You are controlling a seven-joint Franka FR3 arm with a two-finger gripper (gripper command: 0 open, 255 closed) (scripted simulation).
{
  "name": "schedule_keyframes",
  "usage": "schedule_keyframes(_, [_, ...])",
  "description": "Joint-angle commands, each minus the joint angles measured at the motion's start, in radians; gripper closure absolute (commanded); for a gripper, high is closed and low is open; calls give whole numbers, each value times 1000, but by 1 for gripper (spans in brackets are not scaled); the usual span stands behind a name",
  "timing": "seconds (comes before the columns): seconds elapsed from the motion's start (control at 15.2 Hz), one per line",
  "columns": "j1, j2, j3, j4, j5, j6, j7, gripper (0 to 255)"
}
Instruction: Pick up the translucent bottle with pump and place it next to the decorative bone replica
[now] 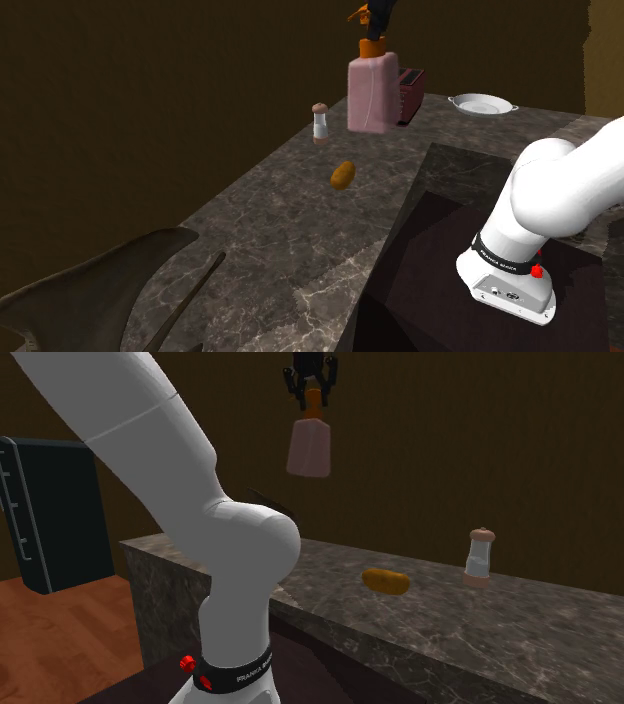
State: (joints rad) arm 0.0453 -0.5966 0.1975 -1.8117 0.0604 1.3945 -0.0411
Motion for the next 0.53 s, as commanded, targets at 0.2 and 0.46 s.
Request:
schedule_keyframes(0.2, [11,62,115,65,27,4,130,255])
schedule_keyframes(0.46, [16,138,213,143,31,6,237,255])
